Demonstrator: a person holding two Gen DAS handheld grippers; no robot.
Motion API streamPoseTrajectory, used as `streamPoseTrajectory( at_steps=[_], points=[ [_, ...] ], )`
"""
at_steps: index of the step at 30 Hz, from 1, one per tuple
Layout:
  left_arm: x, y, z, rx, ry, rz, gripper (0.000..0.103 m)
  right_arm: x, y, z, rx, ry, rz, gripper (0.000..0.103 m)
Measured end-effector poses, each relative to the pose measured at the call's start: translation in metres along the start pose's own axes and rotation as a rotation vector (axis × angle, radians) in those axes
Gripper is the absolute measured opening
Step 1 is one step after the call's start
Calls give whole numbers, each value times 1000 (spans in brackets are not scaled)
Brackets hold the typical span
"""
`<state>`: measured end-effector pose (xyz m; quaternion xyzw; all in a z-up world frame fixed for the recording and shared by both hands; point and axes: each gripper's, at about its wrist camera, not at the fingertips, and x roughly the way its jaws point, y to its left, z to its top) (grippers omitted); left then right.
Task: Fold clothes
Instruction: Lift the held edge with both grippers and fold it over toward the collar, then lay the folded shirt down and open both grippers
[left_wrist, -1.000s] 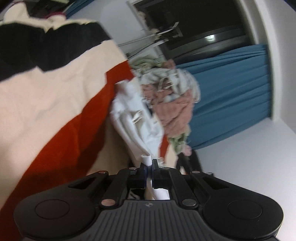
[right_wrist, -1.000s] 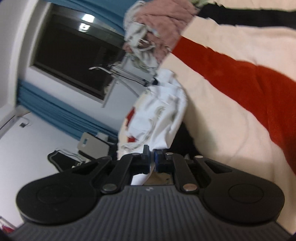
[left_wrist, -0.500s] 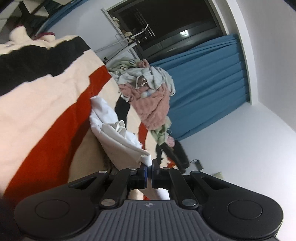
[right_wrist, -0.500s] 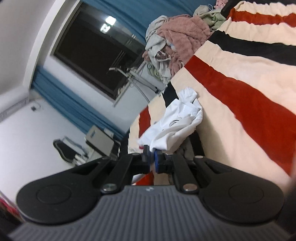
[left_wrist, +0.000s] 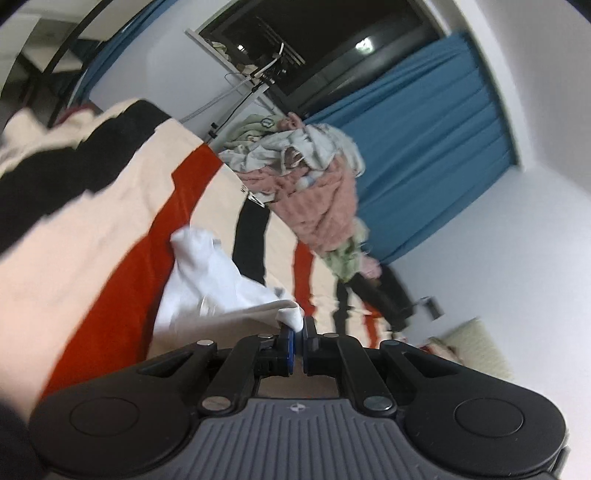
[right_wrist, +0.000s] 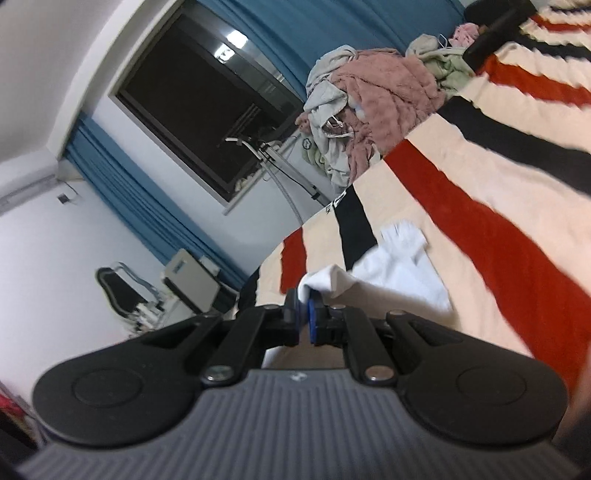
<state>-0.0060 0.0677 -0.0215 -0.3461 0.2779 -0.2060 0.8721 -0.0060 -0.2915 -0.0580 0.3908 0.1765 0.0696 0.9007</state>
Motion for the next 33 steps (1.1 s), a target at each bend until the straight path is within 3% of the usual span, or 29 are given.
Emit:
streamPoseTrajectory(
  at_steps=[4, 9, 15, 19, 23, 25, 27, 29, 31, 33],
  points=[
    [67, -14, 55, 41, 24, 51, 4, 66, 5, 41, 6, 2, -56, 8],
    [169, -4, 99, 73, 48, 199, 4, 168, -13, 72, -31, 44, -169, 8],
    [265, 44, 106, 102, 109, 299, 5, 265, -67, 70, -25, 155, -248, 9],
    [301, 69, 106, 120, 161, 318, 5, 295, -90, 63, -35, 201, -272, 9],
    [311, 70, 103, 183, 178, 328, 5, 302, -96, 58, -66, 222, -280, 10],
    [310, 65, 101, 216, 174, 332, 14, 299, -90, 60, -96, 240, -287, 12],
    [304, 54, 100, 256, 173, 329, 47, 294, -83, 62, -125, 256, -293, 21],
    [290, 39, 100, 287, 152, 328, 60, 281, -71, 65, -151, 242, -282, 52],
    [273, 21, 101, 315, 129, 323, 69, 266, -57, 68, -184, 220, -271, 64],
    [255, 2, 102, 346, 108, 312, 81, 249, -41, 72, -230, 198, -269, 64]
  ],
)
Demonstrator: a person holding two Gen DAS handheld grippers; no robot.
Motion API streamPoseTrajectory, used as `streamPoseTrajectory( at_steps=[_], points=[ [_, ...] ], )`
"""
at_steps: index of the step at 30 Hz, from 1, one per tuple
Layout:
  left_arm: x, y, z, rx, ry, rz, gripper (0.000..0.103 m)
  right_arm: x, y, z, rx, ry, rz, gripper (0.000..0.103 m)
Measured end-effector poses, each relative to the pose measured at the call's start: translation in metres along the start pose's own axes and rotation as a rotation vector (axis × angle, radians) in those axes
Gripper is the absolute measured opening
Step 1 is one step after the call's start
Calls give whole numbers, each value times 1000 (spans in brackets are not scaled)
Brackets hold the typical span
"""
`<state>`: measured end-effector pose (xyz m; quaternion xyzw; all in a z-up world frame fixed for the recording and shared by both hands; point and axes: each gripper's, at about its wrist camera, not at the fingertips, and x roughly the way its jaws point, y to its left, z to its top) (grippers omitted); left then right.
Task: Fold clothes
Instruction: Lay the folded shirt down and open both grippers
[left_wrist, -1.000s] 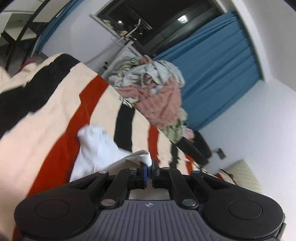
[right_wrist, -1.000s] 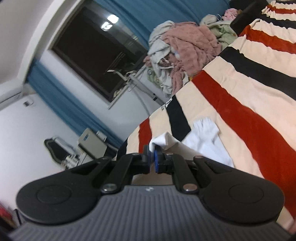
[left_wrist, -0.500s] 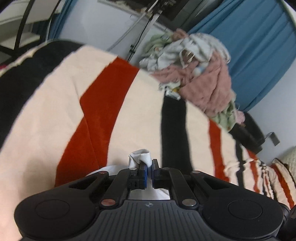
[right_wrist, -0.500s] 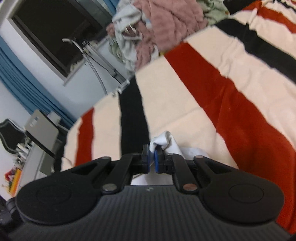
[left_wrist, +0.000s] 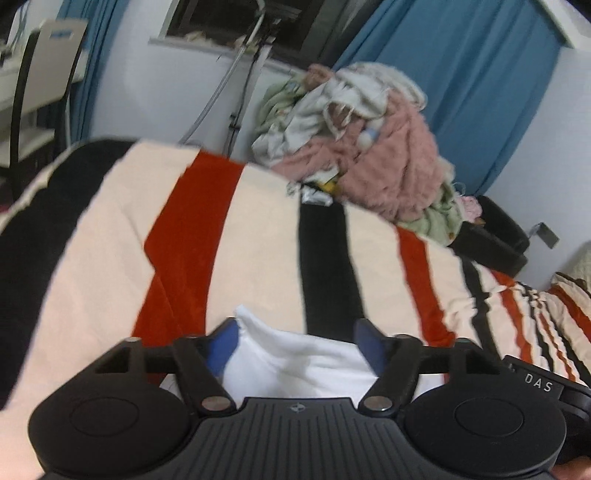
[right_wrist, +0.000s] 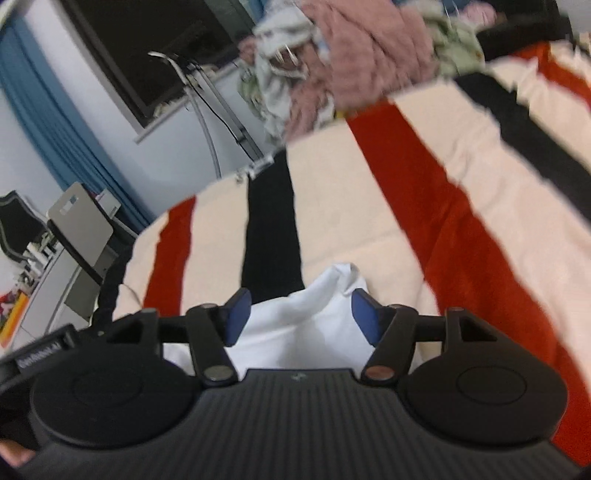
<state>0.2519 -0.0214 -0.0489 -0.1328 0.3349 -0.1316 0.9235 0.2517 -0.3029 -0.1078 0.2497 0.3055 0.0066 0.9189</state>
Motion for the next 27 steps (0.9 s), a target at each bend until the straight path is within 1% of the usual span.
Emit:
streamPoseTrajectory(
  at_steps=[2, 4, 5, 6, 9, 11, 13, 16, 19, 22, 24, 27],
  points=[
    [-26, -12, 2, 40, -27, -2, 82, -21, 9, 3, -44, -20, -1, 64],
    [-52, -25, 3, 80, -57, -4, 85, -44, 19, 3, -94, -53, -12, 64],
    [-66, -30, 2, 97, -76, -8, 92, -57, 23, 2, -120, -69, -18, 64],
    [-78, -34, 0, 113, -93, -11, 96, -70, 26, 1, -141, -83, -23, 64],
    [-117, -45, -10, 164, -138, -18, 96, -103, 34, -7, -190, -116, -31, 64],
    [-140, -50, -20, 184, -163, -11, 97, -127, 36, -19, -216, -143, -39, 64],
    [-162, -55, -33, 212, -206, 22, 100, -145, 37, -34, -242, -168, -41, 64],
    [-188, -60, -55, 247, -236, 28, 101, -169, 37, -59, -280, -202, -40, 64],
    [-206, -57, -77, 258, -257, 26, 101, -184, 36, -83, -307, -228, -29, 64],
    [-218, -54, -101, 269, -303, 39, 101, -195, 37, -101, -317, -261, 1, 64],
    [-221, -48, -117, 256, -333, 34, 101, -199, 37, -112, -332, -283, 9, 63],
    [-219, -41, -133, 245, -326, 16, 101, -200, 36, -122, -360, -296, 4, 63]
  ],
)
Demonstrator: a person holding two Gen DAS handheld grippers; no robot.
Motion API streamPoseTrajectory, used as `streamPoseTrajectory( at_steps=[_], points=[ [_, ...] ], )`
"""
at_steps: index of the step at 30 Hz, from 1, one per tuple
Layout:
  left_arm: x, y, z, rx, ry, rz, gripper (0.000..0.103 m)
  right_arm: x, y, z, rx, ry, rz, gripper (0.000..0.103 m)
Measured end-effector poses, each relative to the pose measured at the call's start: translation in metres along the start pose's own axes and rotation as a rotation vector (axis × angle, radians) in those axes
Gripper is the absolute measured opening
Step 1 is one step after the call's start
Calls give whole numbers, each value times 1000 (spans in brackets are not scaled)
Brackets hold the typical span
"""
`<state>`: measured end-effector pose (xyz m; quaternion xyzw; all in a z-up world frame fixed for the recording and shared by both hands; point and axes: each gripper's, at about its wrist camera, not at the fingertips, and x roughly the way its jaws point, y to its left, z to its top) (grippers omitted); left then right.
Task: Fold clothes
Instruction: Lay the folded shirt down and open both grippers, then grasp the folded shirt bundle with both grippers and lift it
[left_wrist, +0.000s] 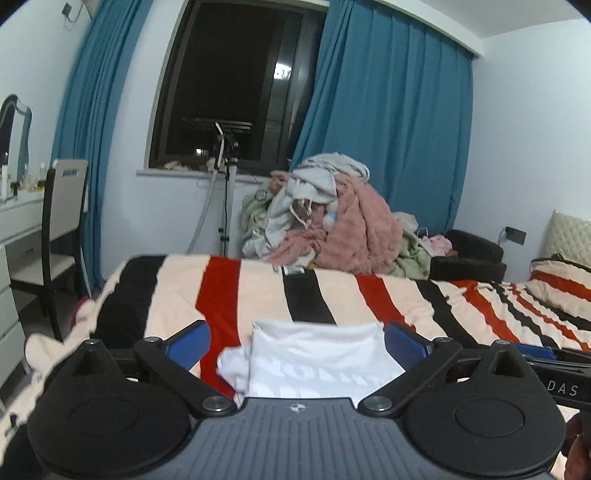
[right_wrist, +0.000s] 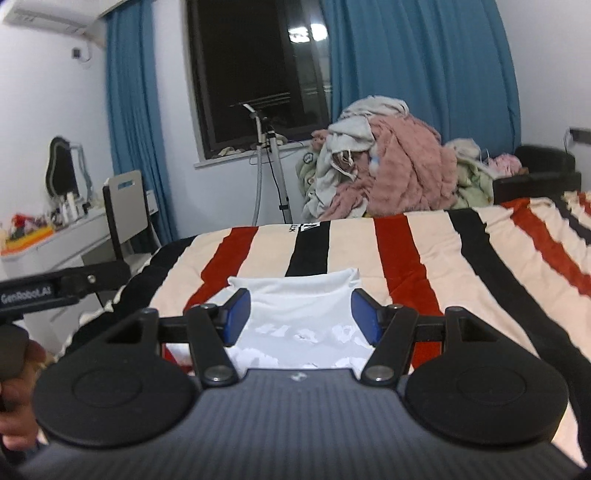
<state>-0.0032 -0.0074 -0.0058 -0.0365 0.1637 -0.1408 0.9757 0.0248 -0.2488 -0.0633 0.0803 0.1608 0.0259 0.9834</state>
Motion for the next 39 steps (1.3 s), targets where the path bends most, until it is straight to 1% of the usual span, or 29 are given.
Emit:
streamPoseTrajectory(
  at_steps=[3, 6, 9, 11, 15, 16, 18, 19, 21, 23, 25, 28, 29, 31, 33, 34, 35, 37, 38, 39],
  points=[
    [4, -1, -8, 9, 27, -9, 101, 0, -1, -4, -8, 3, -4, 63],
    [8, 1, -13, 22, 30, 0, 101, 5, -7, -4, 29, 6, -23, 63],
    [16, 6, -18, 2, 59, 1, 101, 9, -10, -8, 40, 24, -37, 63],
    [20, 10, -20, -20, 75, -8, 101, 9, -9, -9, 30, 25, -37, 59],
    [24, 12, -22, -26, 84, -3, 101, 9, -9, -11, 36, 17, -21, 60],
    [25, 12, -23, -29, 87, -3, 101, 9, -9, -11, 41, 13, -15, 61],
    [28, 15, -24, -50, 100, -12, 101, 11, -12, -12, 66, 21, -6, 74],
    [30, 17, -25, -68, 111, -21, 101, 12, -14, -13, 81, 28, -2, 84],
    [36, 23, -29, -121, 145, -48, 101, 15, -19, -15, 118, 47, 7, 85],
    [44, 30, -34, -193, 196, -79, 101, 21, -27, -17, 185, 88, 19, 85],
    [57, 40, -42, -286, 256, -122, 101, 30, -40, -24, 308, 139, 51, 85],
    [87, 60, -57, -492, 365, -218, 101, 45, -60, -35, 510, 215, 105, 86],
    [99, 67, -63, -572, 395, -239, 101, 52, -68, -42, 600, 246, 134, 86],
    [118, 80, -73, -694, 415, -230, 100, 70, -82, -60, 796, 309, 188, 86],
    [135, 89, -80, -771, 421, -234, 98, 89, -92, -76, 937, 347, 217, 86],
    [143, 93, -83, -802, 418, -240, 98, 98, -97, -85, 1000, 362, 228, 81],
    [150, 95, -86, -829, 412, -240, 97, 106, -101, -91, 1044, 370, 226, 77],
    [164, 98, -92, -868, 407, -220, 92, 119, -110, -99, 1093, 370, 193, 70],
    [171, 101, -94, -883, 410, -208, 85, 125, -114, -102, 1117, 370, 176, 67],
    [178, 104, -96, -901, 412, -195, 78, 131, -117, -105, 1131, 369, 163, 66]
  ],
)
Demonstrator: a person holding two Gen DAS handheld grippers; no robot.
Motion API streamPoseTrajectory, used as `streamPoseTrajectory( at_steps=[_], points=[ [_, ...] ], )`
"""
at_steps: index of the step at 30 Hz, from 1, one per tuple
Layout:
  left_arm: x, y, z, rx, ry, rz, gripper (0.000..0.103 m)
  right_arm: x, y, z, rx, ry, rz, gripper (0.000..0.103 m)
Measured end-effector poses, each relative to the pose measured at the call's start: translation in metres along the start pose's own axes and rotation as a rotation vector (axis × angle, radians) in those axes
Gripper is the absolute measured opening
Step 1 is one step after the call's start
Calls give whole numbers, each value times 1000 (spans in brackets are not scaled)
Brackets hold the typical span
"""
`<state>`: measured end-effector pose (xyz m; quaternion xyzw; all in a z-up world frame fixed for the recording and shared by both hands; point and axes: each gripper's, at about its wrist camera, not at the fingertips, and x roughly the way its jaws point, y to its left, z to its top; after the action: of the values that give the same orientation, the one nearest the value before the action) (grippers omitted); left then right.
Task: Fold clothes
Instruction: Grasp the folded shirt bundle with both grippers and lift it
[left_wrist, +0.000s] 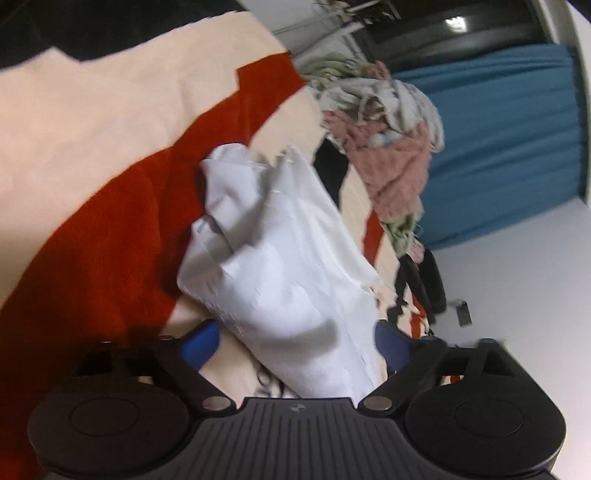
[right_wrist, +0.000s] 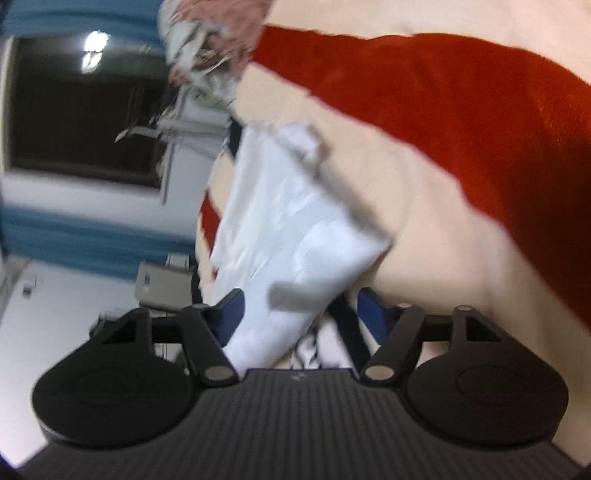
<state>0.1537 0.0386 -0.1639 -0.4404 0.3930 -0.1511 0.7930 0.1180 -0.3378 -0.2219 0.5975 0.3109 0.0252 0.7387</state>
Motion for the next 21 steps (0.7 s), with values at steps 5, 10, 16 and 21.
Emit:
streamPoseTrajectory(
  at_steps=[5, 10, 16, 21],
  points=[
    [14, 17, 14, -80, -42, 18, 60, 12, 4, -1, -29, -35, -21, 41],
    [9, 10, 20, -34, -46, 22, 42, 4, 22, -8, -118, -74, -33, 19],
    [-16, -47, 15, 46, 24, 27, 35, -59, 52, -1, -134, -122, 17, 18],
    [-12, -112, 4, 50, 123, 87, 35, -107, 69, 26, -91, -126, -8, 18]
  ],
)
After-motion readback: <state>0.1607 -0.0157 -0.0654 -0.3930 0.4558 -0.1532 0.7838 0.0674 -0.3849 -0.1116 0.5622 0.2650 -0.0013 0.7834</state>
